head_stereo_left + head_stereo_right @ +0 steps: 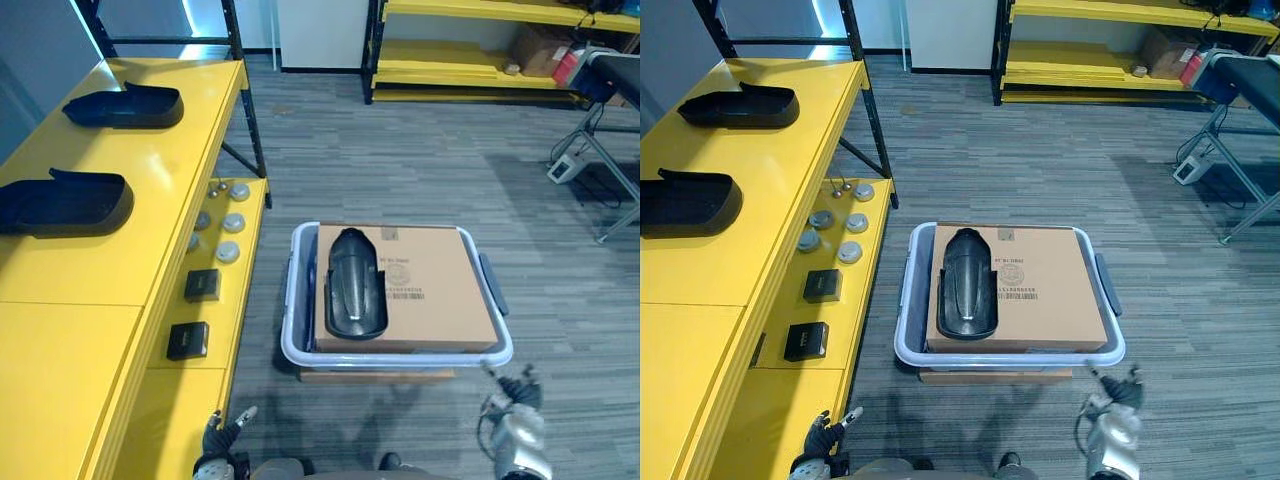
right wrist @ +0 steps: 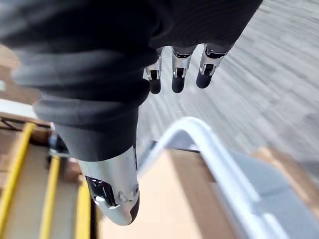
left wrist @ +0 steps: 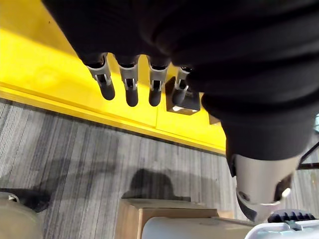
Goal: Walk over and take plastic housings, then place them on the shelf
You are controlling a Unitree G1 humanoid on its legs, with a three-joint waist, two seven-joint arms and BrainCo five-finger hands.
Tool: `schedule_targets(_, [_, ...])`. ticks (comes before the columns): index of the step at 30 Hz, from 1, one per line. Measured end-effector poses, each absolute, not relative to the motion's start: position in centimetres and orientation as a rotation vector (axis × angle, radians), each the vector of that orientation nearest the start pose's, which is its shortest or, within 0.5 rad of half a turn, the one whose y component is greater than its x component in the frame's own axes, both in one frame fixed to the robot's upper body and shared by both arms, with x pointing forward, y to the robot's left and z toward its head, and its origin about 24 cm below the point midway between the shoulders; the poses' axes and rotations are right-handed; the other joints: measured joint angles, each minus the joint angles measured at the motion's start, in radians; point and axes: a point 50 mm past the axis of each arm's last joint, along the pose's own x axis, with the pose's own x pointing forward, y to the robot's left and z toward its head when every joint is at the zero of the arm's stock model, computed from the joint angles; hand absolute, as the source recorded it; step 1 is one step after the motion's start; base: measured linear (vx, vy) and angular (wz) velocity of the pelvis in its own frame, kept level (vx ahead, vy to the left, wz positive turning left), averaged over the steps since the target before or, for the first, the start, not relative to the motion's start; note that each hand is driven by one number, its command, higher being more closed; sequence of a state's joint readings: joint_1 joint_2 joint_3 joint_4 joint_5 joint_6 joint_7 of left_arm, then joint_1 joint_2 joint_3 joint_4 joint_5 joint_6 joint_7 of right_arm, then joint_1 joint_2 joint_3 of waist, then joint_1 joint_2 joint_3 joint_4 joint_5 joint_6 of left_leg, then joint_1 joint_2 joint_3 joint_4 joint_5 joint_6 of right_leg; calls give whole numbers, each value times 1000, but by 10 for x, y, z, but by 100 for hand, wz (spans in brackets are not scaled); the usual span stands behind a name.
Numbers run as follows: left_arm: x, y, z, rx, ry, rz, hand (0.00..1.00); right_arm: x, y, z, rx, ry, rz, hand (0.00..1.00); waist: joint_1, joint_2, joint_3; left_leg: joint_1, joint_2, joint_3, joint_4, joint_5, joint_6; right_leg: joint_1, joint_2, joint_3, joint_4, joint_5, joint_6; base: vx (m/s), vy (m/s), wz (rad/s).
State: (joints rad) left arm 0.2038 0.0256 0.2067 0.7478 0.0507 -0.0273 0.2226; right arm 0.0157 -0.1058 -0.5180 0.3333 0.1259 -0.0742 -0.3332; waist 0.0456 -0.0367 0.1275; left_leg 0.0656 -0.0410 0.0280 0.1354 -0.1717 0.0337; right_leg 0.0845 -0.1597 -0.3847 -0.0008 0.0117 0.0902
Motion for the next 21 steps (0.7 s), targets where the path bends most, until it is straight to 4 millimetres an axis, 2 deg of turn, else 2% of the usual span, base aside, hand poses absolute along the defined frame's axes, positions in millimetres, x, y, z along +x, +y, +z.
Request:
schedule_targets(4, [98,212,-138,97,925,452,0,216,-293,12,15,94,-812,0,-2,-4,-3,-1,-3,-10,-26,20,-1,-3,0,-4,-2,2,2,-45,-12,6])
schedule_targets(8, [99,213,-138,99,913,447,0,248,-257,40,-86,-23,-604,0,-1,-5,-3,-20,-10,-44,-32,31,0,-16,6,-22,-19,19,-3,-33,-7,14])
schedule_targets(11, [100,213,-137,100,901,447,0,264,-237,51,-187,-69,-485,0,8,-4,-2,-39,-13,-57,-32,39,9,-20,9,-33,-41,36,-4,-51,-6,11])
schedule_targets(13, [100,215,-136,108,899,446,0,265,-234,52,-250,-69,-462,0,24,-5,-1,-41,-15,-63,-31,40,10,-20,8,-37,-41,36,-5,-36,13,8])
schedule_targets(15, [99,217,-136,120,903,446,0,270,-230,49,-293,-54,-442,0,24,-8,1,-53,-20,-83,-30,46,12,-21,5,-54,-43,37,-4,-36,13,23])
schedule_targets(21, [100,221,-135,149,896,440,0,298,-212,39,-412,43,-356,0,34,-10,55,-95,-31,-111,-32,72,14,-46,0,-77,-57,58,-9,-54,18,15])
